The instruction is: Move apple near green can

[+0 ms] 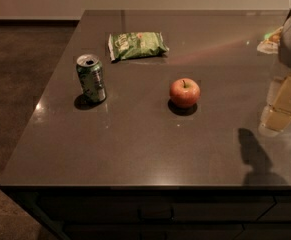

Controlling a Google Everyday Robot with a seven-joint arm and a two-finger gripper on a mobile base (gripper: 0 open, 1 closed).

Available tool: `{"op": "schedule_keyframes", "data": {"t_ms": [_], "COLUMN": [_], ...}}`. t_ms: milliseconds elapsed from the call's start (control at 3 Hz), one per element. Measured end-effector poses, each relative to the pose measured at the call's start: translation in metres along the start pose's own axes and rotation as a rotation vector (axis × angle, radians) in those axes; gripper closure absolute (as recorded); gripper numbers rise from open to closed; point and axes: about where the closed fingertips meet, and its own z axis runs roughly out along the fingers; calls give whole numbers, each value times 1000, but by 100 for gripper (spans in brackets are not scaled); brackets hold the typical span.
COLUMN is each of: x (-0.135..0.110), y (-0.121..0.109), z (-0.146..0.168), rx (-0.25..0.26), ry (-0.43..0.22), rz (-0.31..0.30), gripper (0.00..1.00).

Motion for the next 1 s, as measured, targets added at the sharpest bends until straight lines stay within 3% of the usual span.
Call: {"op": "schedule_keyframes", "data": {"t_ms": [667,1000], "x": [2,4], "y": [-10,-30], "z": [10,38], "rx": [-9,-42], "ry": [0,-25], "rz": [32,98], "gripper": [0,0]}}
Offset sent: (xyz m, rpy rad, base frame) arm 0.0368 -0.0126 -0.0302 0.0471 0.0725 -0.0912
